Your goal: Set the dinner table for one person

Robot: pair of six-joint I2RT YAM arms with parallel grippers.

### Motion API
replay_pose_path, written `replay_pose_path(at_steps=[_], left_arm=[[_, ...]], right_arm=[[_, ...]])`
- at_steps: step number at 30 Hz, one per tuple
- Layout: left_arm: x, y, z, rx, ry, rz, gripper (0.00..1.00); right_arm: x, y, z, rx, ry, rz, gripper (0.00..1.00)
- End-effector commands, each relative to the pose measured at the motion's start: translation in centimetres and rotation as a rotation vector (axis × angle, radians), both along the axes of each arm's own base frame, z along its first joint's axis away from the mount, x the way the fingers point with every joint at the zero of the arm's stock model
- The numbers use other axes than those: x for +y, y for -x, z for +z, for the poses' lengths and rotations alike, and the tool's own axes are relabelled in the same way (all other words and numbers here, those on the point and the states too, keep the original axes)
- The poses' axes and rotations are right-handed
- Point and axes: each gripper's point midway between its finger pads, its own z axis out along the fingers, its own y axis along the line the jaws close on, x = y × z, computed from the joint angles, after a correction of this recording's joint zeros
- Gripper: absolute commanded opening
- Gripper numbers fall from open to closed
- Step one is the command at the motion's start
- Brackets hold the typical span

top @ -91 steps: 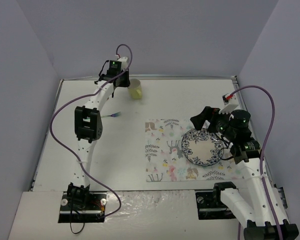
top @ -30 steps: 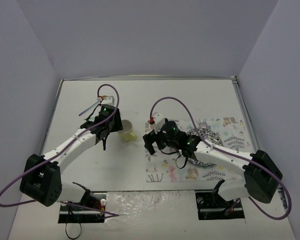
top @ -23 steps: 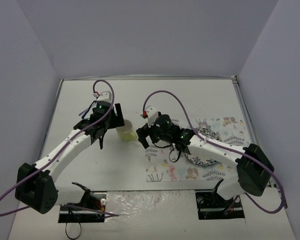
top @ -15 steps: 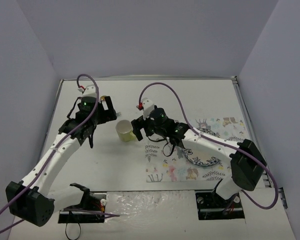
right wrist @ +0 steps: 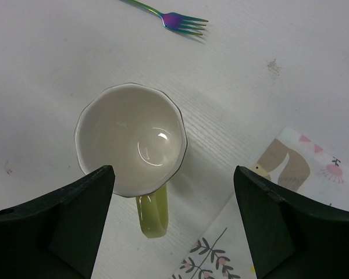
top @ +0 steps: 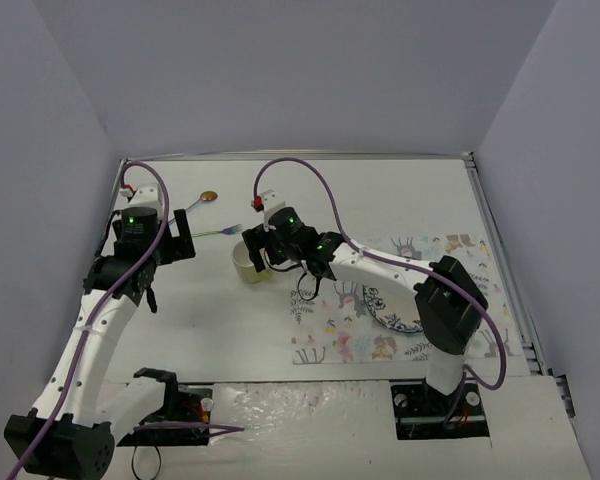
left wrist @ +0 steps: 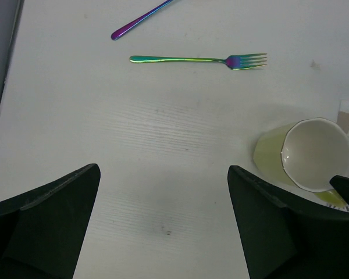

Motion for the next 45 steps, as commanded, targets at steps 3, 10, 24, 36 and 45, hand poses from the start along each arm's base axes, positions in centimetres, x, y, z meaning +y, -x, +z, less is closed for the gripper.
replay_pose_path(at_steps=[3, 10, 24, 36, 45], left_arm=[[1.8, 0.3, 1.0, -0.047, -0.051, 0.038, 0.88], [2.0, 0.5, 0.8, -0.043, -0.056, 0.041, 0.88], [2.0, 0.7, 1.1, -0.053, -0.053, 0.038, 0.88], [1.9, 0.8, 1.3, -0.064, -0.048, 0.035, 0.88], [1.6, 0.9, 1.4, -0.071, -0.037, 0.022, 0.88]], right_arm=[[1.7, -2.5, 2.1, -0.043, -0.049, -0.088, 0.77], [2.4, -3.3, 1.2, -0.033, -0.024, -0.099, 0.70], [3.0, -3.7, 0.0, -0.006, 0.020, -0.086, 0.32], [2.7, -3.7, 2.1, -0.035, 0.024, -0.073, 0.00], [-4.0, -4.8, 8.5, -0.126, 0.068, -0.159, 0.00]])
